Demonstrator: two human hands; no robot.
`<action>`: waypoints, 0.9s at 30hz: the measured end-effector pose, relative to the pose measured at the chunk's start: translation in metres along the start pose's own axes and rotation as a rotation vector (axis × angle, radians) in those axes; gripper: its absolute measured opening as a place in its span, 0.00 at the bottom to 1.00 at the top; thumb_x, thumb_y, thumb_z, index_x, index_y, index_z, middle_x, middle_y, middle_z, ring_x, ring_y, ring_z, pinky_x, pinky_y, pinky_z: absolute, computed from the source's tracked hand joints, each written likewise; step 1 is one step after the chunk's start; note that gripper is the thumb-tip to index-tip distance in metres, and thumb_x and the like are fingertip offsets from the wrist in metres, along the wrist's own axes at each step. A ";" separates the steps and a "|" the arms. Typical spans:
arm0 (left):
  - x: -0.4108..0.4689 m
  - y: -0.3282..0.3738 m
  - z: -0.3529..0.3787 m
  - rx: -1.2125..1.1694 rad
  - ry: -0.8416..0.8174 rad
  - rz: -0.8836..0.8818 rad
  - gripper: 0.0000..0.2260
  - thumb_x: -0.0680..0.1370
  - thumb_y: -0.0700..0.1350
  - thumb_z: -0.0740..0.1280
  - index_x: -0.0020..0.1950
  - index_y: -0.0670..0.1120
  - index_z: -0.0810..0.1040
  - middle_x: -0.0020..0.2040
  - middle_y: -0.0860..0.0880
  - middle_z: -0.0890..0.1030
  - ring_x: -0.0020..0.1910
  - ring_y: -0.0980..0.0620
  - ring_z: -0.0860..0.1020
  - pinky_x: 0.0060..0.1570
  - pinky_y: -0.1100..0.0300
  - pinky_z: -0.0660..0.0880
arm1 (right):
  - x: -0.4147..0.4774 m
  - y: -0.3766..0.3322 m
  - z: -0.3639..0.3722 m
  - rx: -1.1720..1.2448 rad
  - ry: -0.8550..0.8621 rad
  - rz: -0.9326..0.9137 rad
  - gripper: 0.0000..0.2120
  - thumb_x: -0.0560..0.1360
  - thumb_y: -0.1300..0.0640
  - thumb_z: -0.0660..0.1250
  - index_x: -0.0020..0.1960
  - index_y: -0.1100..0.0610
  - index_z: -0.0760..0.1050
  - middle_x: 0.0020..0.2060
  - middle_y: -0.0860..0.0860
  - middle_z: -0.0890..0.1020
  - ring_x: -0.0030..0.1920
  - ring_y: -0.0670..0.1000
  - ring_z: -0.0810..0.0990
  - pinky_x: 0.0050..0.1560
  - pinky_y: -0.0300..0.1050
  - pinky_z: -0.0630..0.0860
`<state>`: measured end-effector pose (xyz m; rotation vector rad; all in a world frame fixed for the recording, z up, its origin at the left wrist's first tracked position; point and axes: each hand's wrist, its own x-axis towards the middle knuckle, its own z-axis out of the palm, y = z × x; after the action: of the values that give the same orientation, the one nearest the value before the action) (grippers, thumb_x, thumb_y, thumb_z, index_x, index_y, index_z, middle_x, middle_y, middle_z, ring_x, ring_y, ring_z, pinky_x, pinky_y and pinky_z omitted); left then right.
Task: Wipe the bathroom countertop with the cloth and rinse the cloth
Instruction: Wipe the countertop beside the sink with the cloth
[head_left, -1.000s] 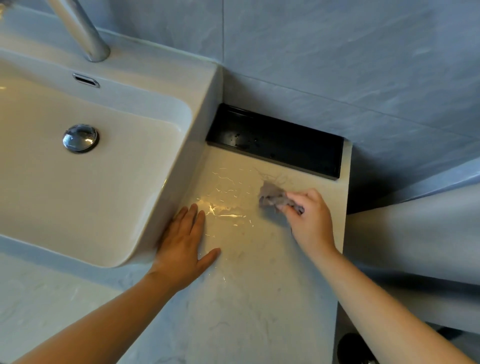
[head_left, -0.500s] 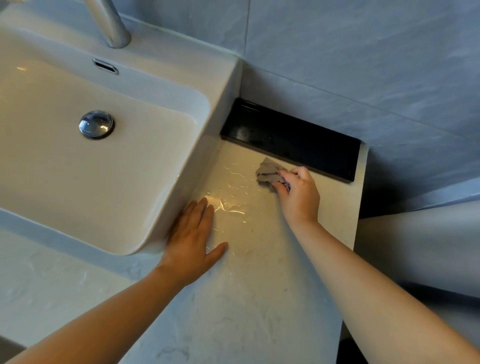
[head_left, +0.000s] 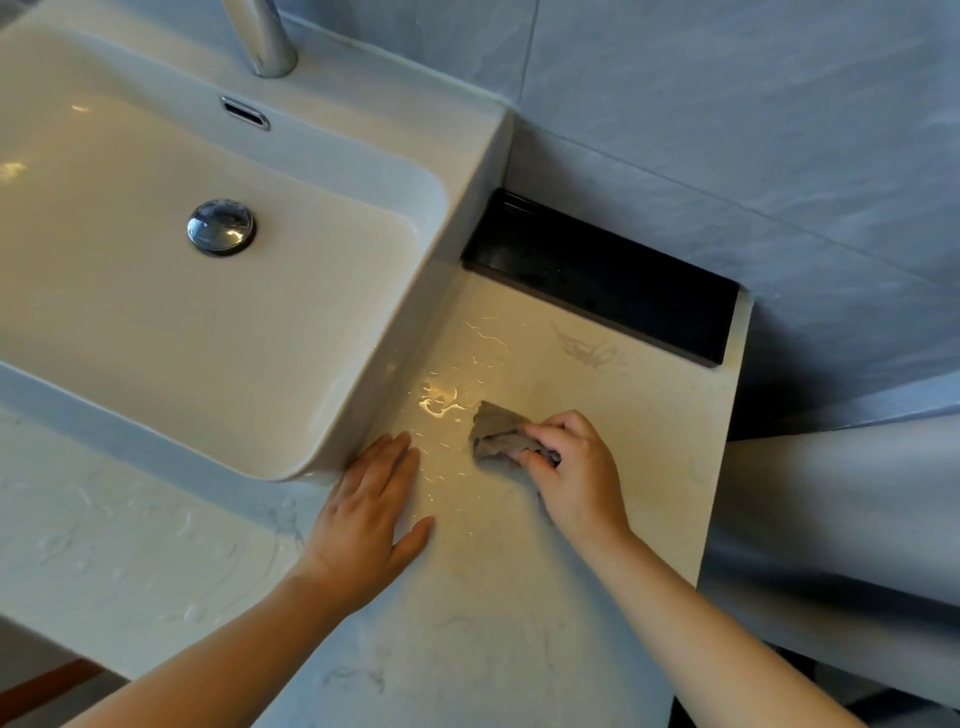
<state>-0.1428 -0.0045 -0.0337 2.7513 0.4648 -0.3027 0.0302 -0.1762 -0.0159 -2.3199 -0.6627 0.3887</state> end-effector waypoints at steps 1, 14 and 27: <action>0.000 -0.001 0.000 0.005 0.007 0.002 0.34 0.76 0.65 0.52 0.76 0.47 0.61 0.76 0.48 0.61 0.75 0.48 0.58 0.70 0.50 0.57 | 0.006 -0.002 -0.007 0.006 0.028 0.000 0.14 0.73 0.58 0.71 0.58 0.56 0.80 0.46 0.47 0.75 0.42 0.44 0.74 0.42 0.29 0.71; 0.001 -0.002 0.002 0.023 0.073 0.043 0.32 0.76 0.64 0.55 0.74 0.44 0.65 0.74 0.46 0.66 0.73 0.47 0.63 0.71 0.49 0.58 | 0.123 -0.002 0.006 -0.179 0.273 0.059 0.14 0.76 0.54 0.68 0.61 0.56 0.79 0.49 0.51 0.74 0.48 0.52 0.75 0.43 0.37 0.68; -0.001 -0.003 0.002 0.014 0.094 0.050 0.32 0.77 0.63 0.55 0.74 0.44 0.64 0.74 0.46 0.65 0.74 0.47 0.62 0.72 0.52 0.58 | 0.021 -0.018 0.025 -0.122 0.039 -0.093 0.16 0.72 0.58 0.71 0.60 0.56 0.79 0.50 0.49 0.75 0.47 0.48 0.75 0.44 0.35 0.71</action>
<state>-0.1447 -0.0032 -0.0365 2.7957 0.4182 -0.1649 0.0301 -0.1395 -0.0237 -2.3938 -0.7922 0.2666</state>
